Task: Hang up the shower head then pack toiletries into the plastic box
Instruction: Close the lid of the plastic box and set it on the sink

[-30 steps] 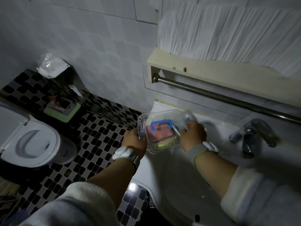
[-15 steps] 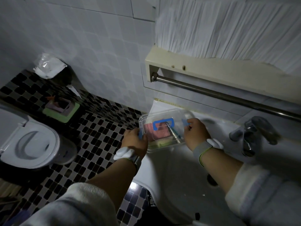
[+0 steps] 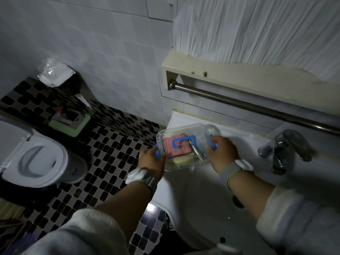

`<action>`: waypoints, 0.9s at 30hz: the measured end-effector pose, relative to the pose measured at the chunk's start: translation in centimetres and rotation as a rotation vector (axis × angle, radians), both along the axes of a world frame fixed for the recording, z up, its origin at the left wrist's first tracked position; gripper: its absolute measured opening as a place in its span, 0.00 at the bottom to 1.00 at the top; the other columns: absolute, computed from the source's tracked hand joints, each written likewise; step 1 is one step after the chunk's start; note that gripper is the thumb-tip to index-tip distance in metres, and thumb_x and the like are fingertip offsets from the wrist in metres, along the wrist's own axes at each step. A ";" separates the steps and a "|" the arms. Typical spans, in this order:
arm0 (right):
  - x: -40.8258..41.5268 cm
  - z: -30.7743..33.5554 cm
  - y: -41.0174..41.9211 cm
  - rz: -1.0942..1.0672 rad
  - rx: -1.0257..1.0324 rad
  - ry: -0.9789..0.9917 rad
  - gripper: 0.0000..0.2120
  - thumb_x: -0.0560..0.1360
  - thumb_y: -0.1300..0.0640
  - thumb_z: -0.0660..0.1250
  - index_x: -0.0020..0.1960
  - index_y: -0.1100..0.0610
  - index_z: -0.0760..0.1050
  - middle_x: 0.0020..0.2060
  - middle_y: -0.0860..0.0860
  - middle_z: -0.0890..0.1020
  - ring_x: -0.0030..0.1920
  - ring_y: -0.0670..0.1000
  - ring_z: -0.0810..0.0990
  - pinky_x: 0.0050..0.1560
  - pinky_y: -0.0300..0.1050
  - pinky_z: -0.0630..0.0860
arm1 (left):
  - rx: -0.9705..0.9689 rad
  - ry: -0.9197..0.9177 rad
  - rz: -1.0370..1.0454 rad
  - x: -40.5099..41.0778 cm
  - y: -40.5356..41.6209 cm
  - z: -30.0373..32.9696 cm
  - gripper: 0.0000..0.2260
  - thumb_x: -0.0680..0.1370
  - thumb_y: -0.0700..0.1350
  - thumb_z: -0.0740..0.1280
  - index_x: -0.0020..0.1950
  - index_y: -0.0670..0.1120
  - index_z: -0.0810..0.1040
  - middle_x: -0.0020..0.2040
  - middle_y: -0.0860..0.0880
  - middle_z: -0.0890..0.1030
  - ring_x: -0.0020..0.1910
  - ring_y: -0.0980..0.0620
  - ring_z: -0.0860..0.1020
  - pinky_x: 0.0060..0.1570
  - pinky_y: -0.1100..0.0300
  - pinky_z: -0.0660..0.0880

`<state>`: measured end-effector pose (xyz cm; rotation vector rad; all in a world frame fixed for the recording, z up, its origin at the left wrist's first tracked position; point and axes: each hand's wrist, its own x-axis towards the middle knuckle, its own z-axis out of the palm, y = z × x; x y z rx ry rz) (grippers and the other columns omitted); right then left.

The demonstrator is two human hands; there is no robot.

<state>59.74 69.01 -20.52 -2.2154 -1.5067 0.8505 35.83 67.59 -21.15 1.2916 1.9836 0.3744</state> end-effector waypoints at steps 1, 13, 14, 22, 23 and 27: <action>0.1 0.1 0.0 0.014 -0.017 -0.068 0.19 0.77 0.48 0.63 0.67 0.46 0.73 0.63 0.53 0.74 0.63 0.60 0.73 0.63 0.52 0.73 | -0.007 -0.020 0.007 0.0 0.2 -0.1 0.28 0.74 0.67 0.63 0.67 0.52 0.77 0.62 0.46 0.77 0.57 0.45 0.79 0.61 0.52 0.76; -0.3 -1.4 0.2 -0.226 -0.178 0.297 0.28 0.74 0.44 0.64 0.71 0.54 0.66 0.51 0.52 0.74 0.49 0.59 0.77 0.52 0.47 0.71 | 0.014 -0.238 0.197 -0.2 0.4 -0.3 0.36 0.74 0.51 0.74 0.77 0.46 0.60 0.67 0.42 0.77 0.60 0.41 0.80 0.60 0.45 0.78; -0.3 -1.6 0.3 -0.223 -0.173 0.289 0.29 0.71 0.42 0.63 0.67 0.56 0.70 0.47 0.52 0.75 0.45 0.57 0.76 0.49 0.47 0.72 | -0.007 -0.221 0.198 -0.3 0.5 -0.5 0.36 0.74 0.54 0.74 0.76 0.46 0.61 0.66 0.41 0.78 0.58 0.40 0.81 0.58 0.44 0.79; -0.2 -1.1 -0.4 -0.151 0.060 0.188 0.14 0.73 0.52 0.66 0.34 0.62 0.77 0.26 0.57 0.77 0.27 0.56 0.73 0.30 0.50 0.75 | -0.026 -0.200 0.136 -0.5 0.6 -0.2 0.17 0.76 0.56 0.71 0.58 0.45 0.80 0.37 0.49 0.80 0.35 0.48 0.78 0.41 0.50 0.80; -0.3 -1.1 -0.4 -0.154 0.070 0.174 0.14 0.72 0.52 0.66 0.35 0.61 0.78 0.27 0.58 0.79 0.28 0.58 0.75 0.31 0.51 0.76 | -0.028 -0.189 0.123 -0.5 0.6 -0.2 0.17 0.76 0.56 0.70 0.58 0.45 0.80 0.37 0.49 0.81 0.35 0.47 0.79 0.42 0.49 0.82; -0.6 -0.8 -0.6 -0.118 0.101 0.124 0.11 0.74 0.51 0.65 0.39 0.57 0.78 0.36 0.56 0.80 0.35 0.60 0.79 0.34 0.49 0.76 | -0.040 -0.167 0.092 -0.5 0.5 0.0 0.18 0.77 0.57 0.69 0.58 0.46 0.81 0.39 0.48 0.82 0.37 0.47 0.80 0.44 0.48 0.82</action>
